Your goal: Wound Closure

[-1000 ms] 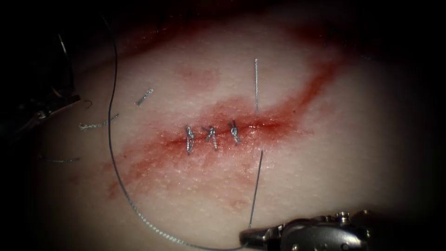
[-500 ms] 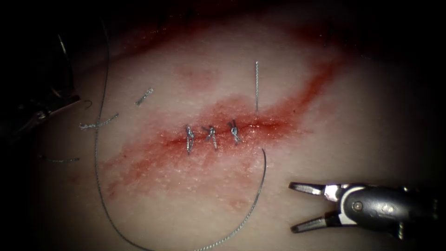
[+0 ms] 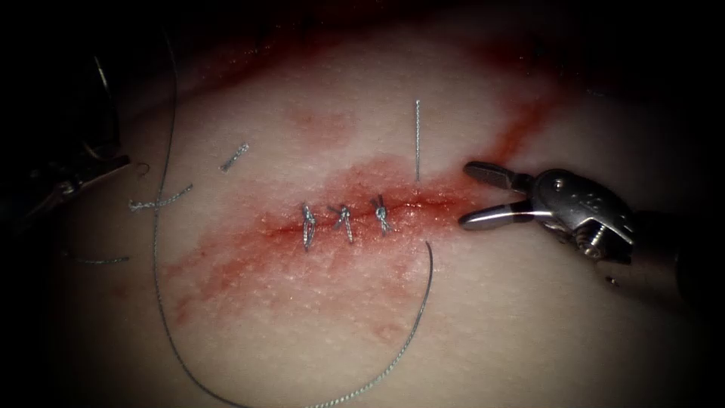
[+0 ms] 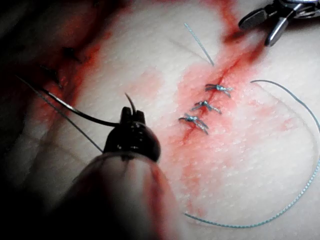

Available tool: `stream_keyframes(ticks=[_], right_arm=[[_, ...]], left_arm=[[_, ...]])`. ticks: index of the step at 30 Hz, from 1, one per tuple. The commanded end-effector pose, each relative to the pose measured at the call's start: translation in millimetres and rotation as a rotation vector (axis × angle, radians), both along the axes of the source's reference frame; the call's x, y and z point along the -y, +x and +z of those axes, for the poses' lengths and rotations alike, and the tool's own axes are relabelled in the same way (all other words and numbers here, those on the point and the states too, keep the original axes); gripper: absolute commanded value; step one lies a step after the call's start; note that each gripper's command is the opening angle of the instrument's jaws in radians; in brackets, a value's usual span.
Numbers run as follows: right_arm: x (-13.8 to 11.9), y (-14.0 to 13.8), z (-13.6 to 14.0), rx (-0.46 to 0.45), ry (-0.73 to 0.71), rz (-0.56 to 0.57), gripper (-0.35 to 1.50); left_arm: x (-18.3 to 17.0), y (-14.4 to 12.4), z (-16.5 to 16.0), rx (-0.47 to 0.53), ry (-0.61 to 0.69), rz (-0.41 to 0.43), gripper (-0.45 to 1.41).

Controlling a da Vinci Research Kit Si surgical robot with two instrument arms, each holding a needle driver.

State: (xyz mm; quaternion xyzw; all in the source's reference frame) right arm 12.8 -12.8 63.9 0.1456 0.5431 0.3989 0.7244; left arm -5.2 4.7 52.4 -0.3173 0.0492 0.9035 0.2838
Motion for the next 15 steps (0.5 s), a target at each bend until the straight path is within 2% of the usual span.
stream_keyframes(ticks=[1,8,15], right_arm=[[-0.6,1.1,1.9,-0.005,0.015,0.012,1.06],[-1.6,3.5,5.6,0.038,0.041,0.038,1.06],[-2.3,4.9,7.2,0.059,0.065,0.062,1.06]], left_arm=[[0.1,-0.6,0.7,0.001,0.0,0.0,-0.27],[0.1,-0.6,0.9,0.003,-0.001,0.001,-0.27],[0.1,-0.6,0.9,0.003,-0.001,0.001,-0.27]])
